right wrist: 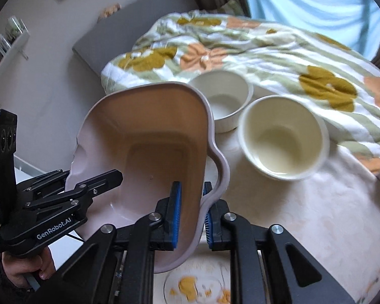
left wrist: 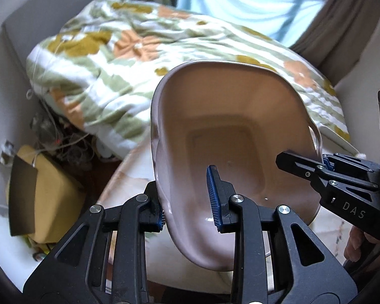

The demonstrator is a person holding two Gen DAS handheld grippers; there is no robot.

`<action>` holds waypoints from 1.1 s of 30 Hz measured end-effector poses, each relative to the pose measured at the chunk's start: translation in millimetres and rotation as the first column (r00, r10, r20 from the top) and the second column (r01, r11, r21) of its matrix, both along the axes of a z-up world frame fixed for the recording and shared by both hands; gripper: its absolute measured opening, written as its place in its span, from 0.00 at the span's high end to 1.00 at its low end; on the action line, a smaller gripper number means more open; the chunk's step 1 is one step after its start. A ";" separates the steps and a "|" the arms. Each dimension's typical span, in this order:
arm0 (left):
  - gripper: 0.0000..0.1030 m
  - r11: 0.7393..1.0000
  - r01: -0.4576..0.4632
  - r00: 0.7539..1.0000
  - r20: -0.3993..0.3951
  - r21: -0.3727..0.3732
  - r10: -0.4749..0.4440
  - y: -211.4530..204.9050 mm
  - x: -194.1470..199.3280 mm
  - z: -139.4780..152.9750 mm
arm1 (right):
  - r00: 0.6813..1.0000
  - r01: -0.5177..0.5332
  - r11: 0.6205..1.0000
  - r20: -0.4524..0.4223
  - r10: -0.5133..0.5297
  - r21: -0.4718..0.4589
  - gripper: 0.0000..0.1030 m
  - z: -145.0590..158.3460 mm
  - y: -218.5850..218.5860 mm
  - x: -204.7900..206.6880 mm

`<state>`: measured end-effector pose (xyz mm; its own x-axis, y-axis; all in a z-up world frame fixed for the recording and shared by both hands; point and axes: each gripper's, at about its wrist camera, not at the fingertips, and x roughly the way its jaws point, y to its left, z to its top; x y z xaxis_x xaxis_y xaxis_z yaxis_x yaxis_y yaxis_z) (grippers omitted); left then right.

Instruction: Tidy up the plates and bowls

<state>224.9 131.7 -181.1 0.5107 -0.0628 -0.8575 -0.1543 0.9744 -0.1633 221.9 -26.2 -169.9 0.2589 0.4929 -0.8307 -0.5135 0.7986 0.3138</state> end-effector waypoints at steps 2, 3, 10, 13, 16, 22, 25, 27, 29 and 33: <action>0.76 0.999 0.043 0.999 0.018 0.008 -0.044 -26.8 -7.9 15.4 | 0.999 0.045 0.999 0.009 -0.045 0.015 0.85 15.3 -24.6 -11.3; 0.76 0.998 0.062 0.998 0.021 0.011 -0.063 -37.9 -10.8 20.1 | 0.998 0.065 0.998 0.010 -0.066 0.022 0.85 21.0 -34.8 -16.4; 0.76 0.972 0.236 0.971 0.049 -0.002 -0.236 -142.5 -31.7 41.3 | 0.968 0.243 0.970 0.056 -0.244 0.024 0.85 52.1 -135.3 -69.6; 0.76 0.946 0.325 0.945 0.039 -0.021 -0.324 -193.3 -40.0 37.4 | 0.943 0.328 0.944 0.055 -0.329 0.020 0.85 53.7 -180.3 -89.6; 0.76 0.919 0.391 0.920 0.015 -0.049 -0.391 -234.8 -45.4 22.2 | 0.910 0.413 0.911 0.046 -0.413 0.006 0.85 46.9 -223.8 -108.2; 0.76 0.875 0.475 0.876 -0.040 -0.096 -0.480 -302.8 -49.5 -23.2 | 0.857 0.515 0.856 0.005 -0.515 -0.042 0.85 9.3 -289.0 -131.4; 0.76 0.862 0.497 0.860 -0.072 -0.100 -0.505 -331.4 -50.5 -48.9 | 0.834 0.551 0.833 -0.016 -0.552 -0.052 0.85 -17.6 -316.9 -136.5; 0.76 0.860 0.500 0.857 -0.088 -0.102 -0.508 -341.2 -48.8 -64.5 | 0.825 0.562 0.825 -0.026 -0.564 -0.054 0.85 -30.5 -325.9 -134.2; 0.76 0.861 0.500 0.856 -0.096 -0.099 -0.508 -345.3 -47.6 -74.3 | 0.822 0.566 0.823 -0.031 -0.568 -0.051 0.85 -43.3 -333.7 -132.9; 0.76 0.864 0.498 0.857 -0.108 -0.075 -0.503 -358.4 -49.0 -88.4 | 0.820 0.569 0.821 -0.043 -0.571 -0.048 0.85 -60.8 -345.9 -136.1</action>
